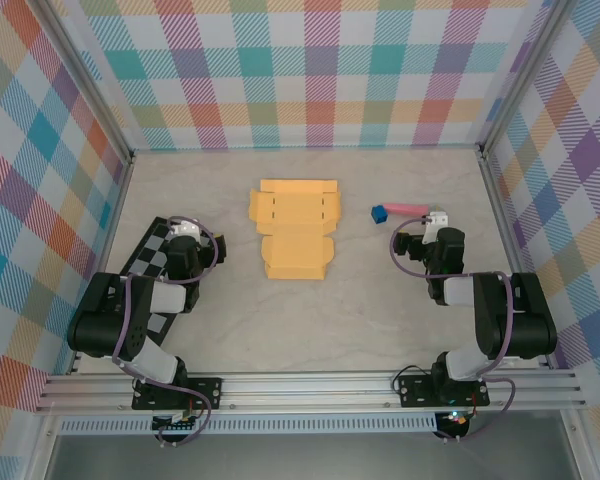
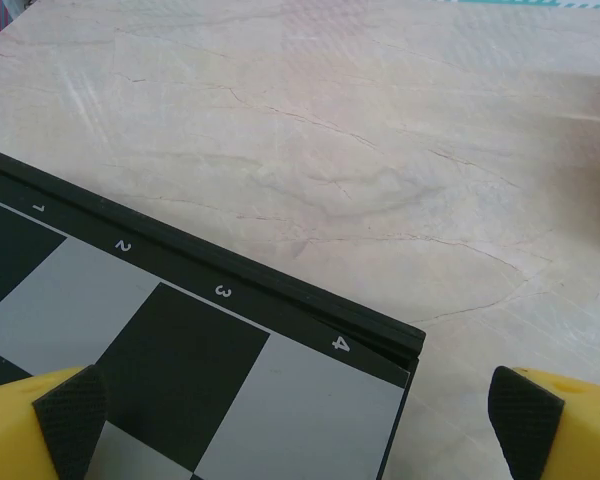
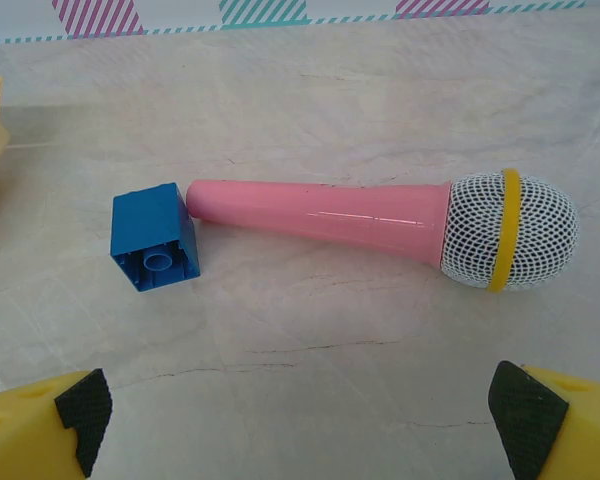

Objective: Fold the paper box

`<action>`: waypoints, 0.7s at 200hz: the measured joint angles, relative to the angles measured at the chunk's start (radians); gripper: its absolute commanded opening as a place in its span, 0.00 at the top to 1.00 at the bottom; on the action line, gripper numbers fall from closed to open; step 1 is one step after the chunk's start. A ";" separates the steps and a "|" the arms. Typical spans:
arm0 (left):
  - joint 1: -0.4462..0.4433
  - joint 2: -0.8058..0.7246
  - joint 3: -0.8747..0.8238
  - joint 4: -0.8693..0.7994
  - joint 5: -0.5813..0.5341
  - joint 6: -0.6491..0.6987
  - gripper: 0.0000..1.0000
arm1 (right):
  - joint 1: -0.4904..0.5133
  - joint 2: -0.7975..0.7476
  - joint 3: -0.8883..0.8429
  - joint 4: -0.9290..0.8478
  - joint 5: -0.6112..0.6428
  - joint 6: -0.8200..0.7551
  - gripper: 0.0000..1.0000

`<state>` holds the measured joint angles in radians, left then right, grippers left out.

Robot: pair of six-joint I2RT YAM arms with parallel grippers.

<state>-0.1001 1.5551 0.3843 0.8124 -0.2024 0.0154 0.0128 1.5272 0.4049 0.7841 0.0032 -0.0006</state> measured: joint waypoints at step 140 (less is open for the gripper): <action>0.000 -0.021 0.065 -0.126 0.034 0.002 0.00 | 0.000 -0.042 0.003 -0.067 0.011 0.009 0.00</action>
<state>-0.1001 1.5337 0.4492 0.6861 -0.1680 0.0177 0.0124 1.4849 0.4084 0.7170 0.0147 0.0082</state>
